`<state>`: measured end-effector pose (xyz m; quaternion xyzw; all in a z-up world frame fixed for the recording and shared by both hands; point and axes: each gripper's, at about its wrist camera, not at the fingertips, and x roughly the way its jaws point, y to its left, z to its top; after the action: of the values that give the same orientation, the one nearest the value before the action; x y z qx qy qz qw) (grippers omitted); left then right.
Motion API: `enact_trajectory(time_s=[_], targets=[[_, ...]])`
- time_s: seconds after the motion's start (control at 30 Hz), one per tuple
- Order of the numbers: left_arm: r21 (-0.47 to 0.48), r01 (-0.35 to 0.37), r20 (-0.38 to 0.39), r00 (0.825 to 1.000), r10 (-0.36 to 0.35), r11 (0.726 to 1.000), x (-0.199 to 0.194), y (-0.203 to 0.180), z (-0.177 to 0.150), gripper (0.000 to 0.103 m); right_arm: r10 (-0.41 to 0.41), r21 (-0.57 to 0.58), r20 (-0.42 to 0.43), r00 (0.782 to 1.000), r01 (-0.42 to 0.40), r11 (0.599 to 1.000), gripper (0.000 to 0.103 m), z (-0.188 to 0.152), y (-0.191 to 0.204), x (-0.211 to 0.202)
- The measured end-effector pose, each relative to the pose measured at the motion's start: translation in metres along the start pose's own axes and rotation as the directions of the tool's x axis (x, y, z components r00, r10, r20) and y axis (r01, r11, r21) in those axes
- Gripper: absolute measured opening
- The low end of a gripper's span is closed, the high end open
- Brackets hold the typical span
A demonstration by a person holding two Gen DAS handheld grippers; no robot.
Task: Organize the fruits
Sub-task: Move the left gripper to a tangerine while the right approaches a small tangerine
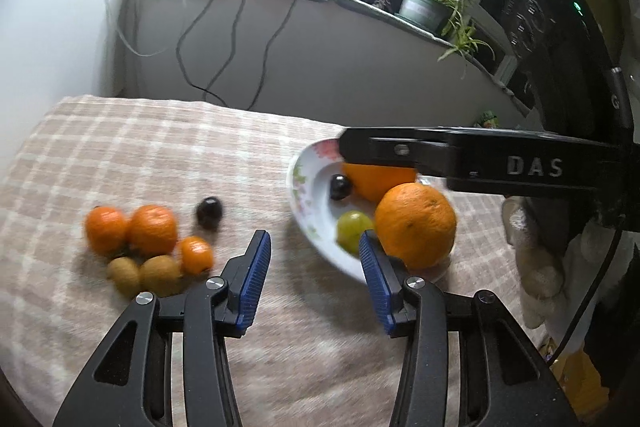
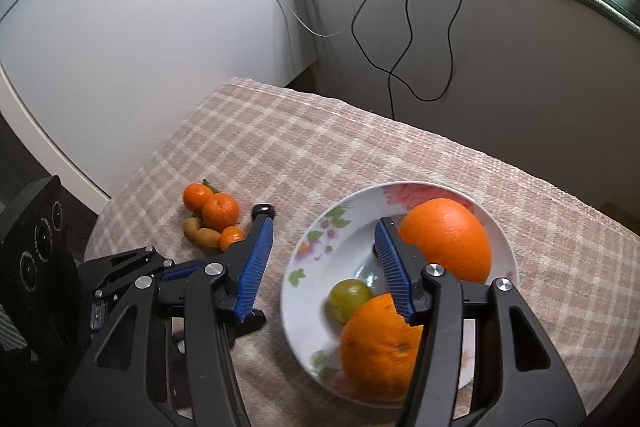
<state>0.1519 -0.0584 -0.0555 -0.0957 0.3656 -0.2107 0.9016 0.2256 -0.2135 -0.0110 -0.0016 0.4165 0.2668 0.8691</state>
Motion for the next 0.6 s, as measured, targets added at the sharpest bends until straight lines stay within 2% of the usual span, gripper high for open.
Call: enact_trajectory(time_s=[0.27, 0.6], targets=[[-0.049, -0.075, 0.023, 0.997, 0.076, 0.996, -0.029, 0.045, -0.008, 0.045, 0.037, -0.026, 0.018, 0.999, -0.037, 0.999, 0.056, -0.010, 0.028, -0.002], [-0.111, -0.148, 0.030, 0.988, 0.152, 0.983, -0.051, 0.097, -0.017, 0.045, 0.076, -0.080, -0.004, 0.997, -0.076, 0.994, 0.056, -0.028, 0.068, 0.014]])
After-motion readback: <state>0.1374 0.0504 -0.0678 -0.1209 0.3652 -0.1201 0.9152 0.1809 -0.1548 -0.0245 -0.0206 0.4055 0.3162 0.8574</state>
